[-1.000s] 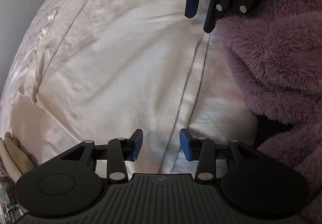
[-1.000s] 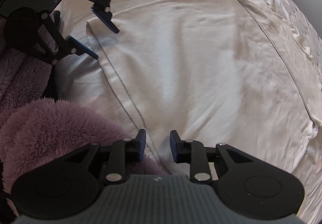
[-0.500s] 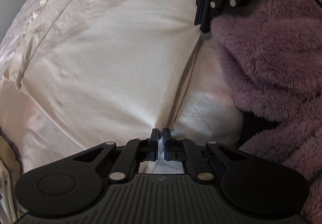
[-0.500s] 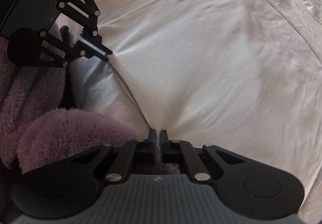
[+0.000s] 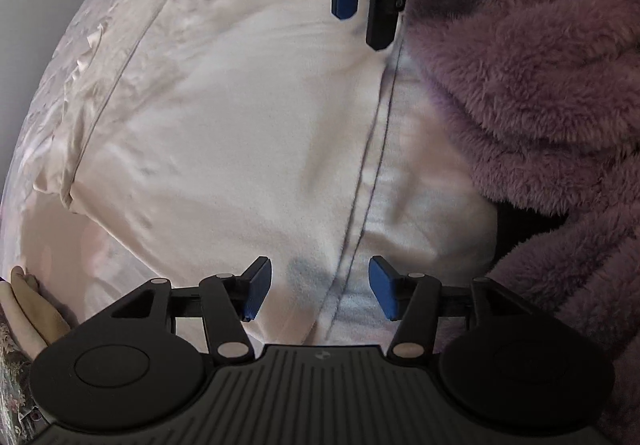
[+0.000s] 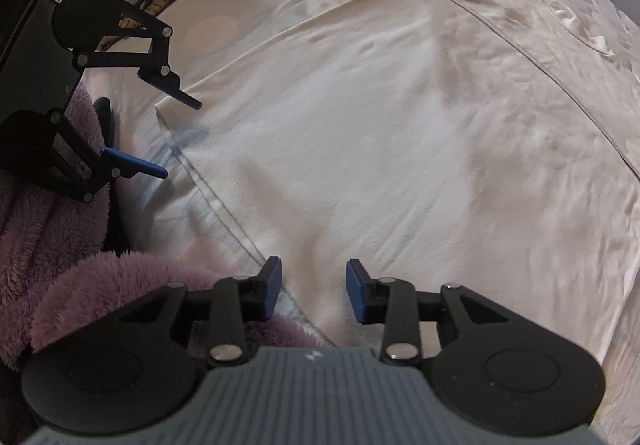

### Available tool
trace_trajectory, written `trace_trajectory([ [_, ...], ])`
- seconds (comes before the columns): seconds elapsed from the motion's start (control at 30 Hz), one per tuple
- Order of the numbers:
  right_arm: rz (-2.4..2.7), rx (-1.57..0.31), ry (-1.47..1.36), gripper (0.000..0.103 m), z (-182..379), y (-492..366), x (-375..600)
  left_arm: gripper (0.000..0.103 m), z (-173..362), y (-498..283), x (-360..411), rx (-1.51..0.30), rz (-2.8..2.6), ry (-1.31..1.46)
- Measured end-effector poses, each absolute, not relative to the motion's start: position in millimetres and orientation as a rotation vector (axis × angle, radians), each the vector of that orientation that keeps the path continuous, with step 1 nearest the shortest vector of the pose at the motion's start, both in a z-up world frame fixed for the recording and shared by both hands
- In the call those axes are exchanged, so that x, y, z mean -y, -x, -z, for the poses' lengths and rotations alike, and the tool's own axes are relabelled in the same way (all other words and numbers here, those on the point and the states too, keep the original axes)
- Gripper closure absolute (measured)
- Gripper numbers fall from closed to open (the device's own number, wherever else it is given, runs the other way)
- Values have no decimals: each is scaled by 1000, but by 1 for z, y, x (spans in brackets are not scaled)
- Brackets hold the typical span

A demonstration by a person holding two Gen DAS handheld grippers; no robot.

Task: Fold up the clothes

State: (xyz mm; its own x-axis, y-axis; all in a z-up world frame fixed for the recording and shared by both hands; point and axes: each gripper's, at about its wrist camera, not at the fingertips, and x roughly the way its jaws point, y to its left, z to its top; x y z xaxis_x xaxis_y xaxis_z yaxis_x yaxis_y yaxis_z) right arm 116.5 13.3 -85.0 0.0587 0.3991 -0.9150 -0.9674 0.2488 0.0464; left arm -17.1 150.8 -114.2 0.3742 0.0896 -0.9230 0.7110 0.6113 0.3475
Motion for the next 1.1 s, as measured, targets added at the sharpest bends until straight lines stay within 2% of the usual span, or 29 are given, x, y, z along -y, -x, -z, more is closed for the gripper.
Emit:
trace_trajectory([
  [0.1,-1168,-991,748,64,86,-113,-17,52,125,17,-147,-1166,471,-903],
  [0.17,-1151,-985,728,64,84,-117,-15,57,131,17,-145,-1184,474,-935],
  [0.23,-1134,-980,707,64,82,-122,-13,80,129,14,-149,-1189,459,-900],
  [0.3,-1118,-984,643,62,70,-130,-6,93,127,11,-155,-1184,423,-869],
  [0.33,-1115,-978,591,58,62,-136,-1,97,127,11,-156,-1180,412,-866],
  [0.4,-1099,-964,546,48,51,-144,8,97,125,10,-157,-1172,402,-863],
  [0.5,-1063,-942,562,48,40,-154,19,98,118,7,-159,-1146,385,-841],
  [0.7,-1145,-982,710,48,50,-147,21,98,75,-17,-189,-1055,322,-568],
  [0.77,-1187,-988,753,44,57,-135,11,98,65,-21,-197,-1035,301,-511],
  [0.83,-1209,-974,820,34,65,-120,-4,98,59,-25,-203,-1015,286,-466],
  [1.0,-1165,-974,989,34,86,-108,-27,98,54,-26,-216,-956,251,-383],
  [1.1,-1086,-998,1037,42,95,-119,-25,98,57,-23,-219,-937,234,-364],
])
